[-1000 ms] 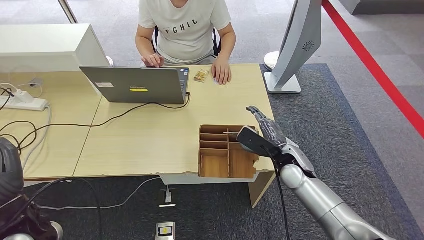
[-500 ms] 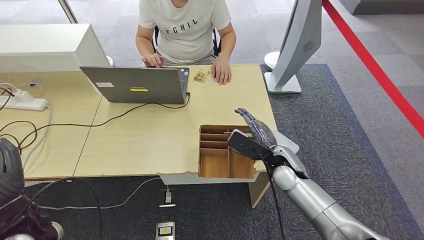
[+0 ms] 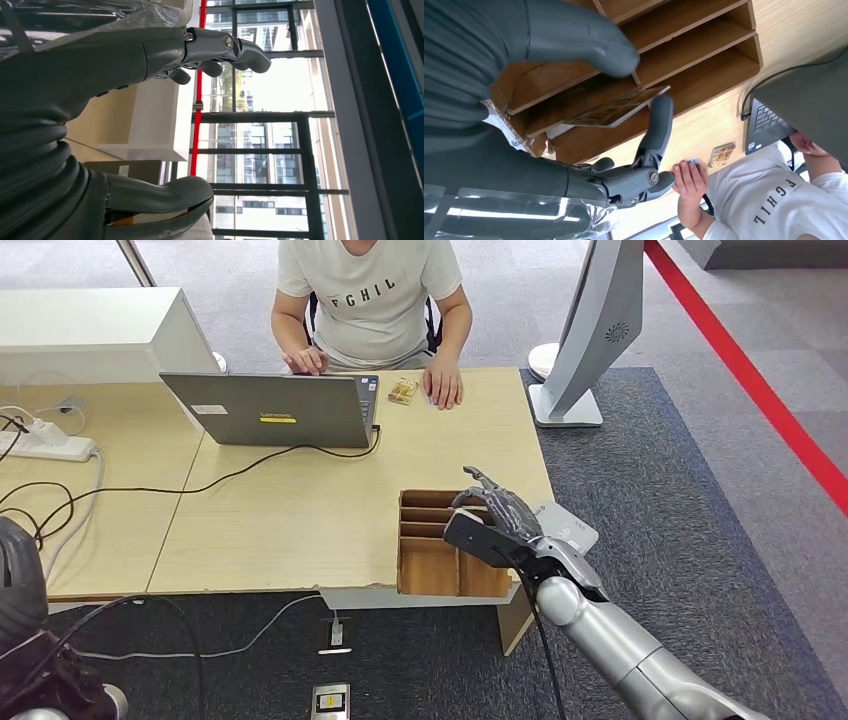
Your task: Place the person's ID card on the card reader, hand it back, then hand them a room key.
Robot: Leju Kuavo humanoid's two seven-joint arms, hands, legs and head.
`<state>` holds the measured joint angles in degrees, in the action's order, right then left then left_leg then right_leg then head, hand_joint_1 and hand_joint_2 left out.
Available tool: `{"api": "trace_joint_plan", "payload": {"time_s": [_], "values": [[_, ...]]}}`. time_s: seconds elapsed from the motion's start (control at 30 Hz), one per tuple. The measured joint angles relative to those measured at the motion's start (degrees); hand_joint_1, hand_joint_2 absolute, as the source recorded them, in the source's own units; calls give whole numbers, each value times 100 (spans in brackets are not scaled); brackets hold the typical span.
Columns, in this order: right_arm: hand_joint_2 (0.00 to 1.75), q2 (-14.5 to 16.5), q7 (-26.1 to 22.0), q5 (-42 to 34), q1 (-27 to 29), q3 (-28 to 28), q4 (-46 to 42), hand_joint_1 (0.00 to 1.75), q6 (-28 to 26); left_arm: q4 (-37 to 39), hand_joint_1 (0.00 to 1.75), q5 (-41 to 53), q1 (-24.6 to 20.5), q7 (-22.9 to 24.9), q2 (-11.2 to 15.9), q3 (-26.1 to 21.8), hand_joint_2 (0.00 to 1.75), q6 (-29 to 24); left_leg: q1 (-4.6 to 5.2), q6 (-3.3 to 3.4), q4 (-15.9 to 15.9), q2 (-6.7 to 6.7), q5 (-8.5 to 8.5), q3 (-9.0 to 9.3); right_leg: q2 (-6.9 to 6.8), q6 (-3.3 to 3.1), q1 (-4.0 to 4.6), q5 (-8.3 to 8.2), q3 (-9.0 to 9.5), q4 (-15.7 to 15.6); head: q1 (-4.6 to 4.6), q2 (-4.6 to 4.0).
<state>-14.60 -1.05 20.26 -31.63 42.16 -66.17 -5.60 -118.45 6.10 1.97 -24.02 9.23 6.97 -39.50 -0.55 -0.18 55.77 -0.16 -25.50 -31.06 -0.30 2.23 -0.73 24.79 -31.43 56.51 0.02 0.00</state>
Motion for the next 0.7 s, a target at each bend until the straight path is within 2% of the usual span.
{"api": "trace_joint_plan", "payload": {"time_s": [0.37,0.53,0.63,0.67,0.7], "values": [[175,-34,68,1,-2,22,37,175,-26,-8,0,-17,13,-20,-14,-76,175,0,0,0,0,0,0,0,0,0,0,0,0,0,0,0],[175,-37,70,16,-11,25,96,158,-44,-8,0,-4,28,-20,-16,-95,175,0,0,0,0,0,0,0,0,0,0,0,0,0,0,0],[175,-37,70,17,-38,25,136,158,-57,-8,0,7,36,-20,-17,-101,175,0,0,0,0,0,0,0,0,0,0,0,0,0,0,0],[175,-37,70,18,-50,25,152,147,-62,-8,0,9,39,-21,-18,-102,175,0,0,0,0,0,0,0,0,0,0,0,0,0,0,0],[175,-37,69,17,-61,25,168,109,-67,-8,0,9,41,-24,-18,-103,175,0,0,0,0,0,0,0,0,0,0,0,0,0,0,0]]}}
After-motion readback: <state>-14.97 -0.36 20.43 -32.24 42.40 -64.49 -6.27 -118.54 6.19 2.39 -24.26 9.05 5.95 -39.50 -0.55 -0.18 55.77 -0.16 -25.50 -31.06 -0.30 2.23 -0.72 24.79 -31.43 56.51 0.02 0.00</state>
